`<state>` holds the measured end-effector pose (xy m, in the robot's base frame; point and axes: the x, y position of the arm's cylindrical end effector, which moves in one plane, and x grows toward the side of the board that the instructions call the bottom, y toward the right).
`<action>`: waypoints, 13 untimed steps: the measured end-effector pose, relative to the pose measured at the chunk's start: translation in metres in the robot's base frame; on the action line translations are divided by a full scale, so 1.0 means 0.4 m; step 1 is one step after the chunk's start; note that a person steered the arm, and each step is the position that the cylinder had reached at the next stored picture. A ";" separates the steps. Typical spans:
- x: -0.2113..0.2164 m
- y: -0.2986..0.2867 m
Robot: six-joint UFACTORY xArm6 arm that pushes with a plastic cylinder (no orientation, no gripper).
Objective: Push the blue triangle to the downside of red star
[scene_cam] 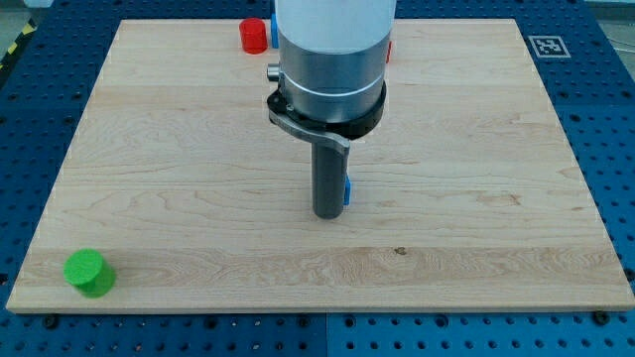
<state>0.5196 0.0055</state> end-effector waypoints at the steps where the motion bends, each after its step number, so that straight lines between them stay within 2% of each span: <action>1: -0.033 0.012; 3: -0.073 0.098; 9: -0.146 0.000; 13: -0.274 0.068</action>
<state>0.4099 0.0325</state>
